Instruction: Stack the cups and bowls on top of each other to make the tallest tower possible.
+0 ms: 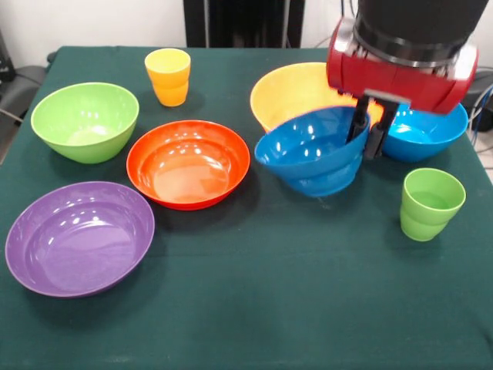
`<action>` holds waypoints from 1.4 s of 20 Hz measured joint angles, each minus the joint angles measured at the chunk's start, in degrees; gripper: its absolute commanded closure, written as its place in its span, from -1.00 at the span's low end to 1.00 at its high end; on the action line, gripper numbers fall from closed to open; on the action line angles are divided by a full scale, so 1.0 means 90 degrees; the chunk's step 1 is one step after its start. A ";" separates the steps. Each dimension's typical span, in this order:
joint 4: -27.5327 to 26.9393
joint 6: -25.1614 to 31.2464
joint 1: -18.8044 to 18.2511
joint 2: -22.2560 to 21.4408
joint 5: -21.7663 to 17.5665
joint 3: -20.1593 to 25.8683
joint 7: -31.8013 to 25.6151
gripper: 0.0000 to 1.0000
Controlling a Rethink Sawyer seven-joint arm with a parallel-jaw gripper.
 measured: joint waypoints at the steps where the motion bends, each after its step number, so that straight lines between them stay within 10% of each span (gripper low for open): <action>1: 0.0054 0.0018 0.0007 -0.0066 0.0000 -0.0004 0.0000 1.00; 28: 0.1670 0.0222 0.0124 -0.1645 -0.0040 -0.0259 0.0000 1.00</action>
